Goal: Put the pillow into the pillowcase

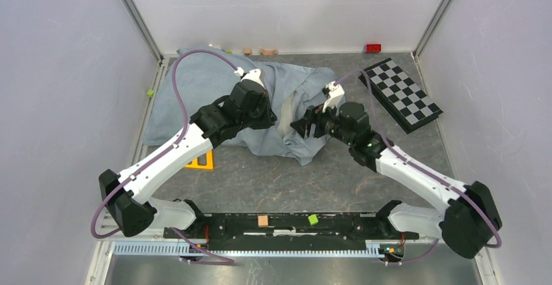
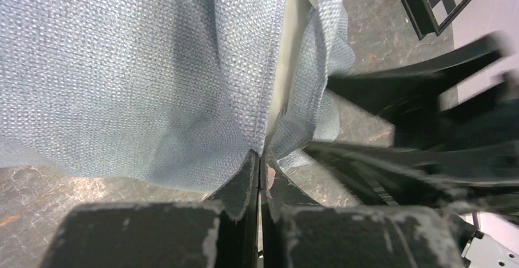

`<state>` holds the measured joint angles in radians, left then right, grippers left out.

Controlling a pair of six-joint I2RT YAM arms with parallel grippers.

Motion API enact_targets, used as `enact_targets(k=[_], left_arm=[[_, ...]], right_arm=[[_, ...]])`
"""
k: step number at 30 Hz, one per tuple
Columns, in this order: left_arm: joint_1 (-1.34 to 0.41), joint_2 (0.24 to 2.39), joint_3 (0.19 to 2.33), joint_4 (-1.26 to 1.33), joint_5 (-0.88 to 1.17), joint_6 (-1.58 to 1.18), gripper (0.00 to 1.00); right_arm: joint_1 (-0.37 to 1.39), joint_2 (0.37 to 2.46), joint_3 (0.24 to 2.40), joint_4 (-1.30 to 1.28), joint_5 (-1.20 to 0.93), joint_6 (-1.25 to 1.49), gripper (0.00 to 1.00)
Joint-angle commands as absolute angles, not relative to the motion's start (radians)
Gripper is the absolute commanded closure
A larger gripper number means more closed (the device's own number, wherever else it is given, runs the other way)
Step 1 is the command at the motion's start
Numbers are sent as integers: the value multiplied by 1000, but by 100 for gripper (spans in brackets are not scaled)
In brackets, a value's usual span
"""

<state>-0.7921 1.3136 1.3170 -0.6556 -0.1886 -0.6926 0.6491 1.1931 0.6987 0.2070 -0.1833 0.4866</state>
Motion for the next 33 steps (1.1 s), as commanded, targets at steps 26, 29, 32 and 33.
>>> enact_targets(k=[26, 29, 32, 33], left_arm=[[-837, 1434, 1641, -713, -168, -653, 98], [-860, 1428, 1645, -684, -150, -638, 98], [-875, 1425, 1650, -670, -108, -614, 97], [-882, 1424, 1651, -671, -90, -607, 98]], right_arm=[[585, 1399, 1068, 90, -99, 494, 100], [565, 1421, 1033, 311, -225, 653, 100], [562, 1470, 1012, 482, -263, 793, 100], [558, 1494, 1006, 533, -254, 830, 100]])
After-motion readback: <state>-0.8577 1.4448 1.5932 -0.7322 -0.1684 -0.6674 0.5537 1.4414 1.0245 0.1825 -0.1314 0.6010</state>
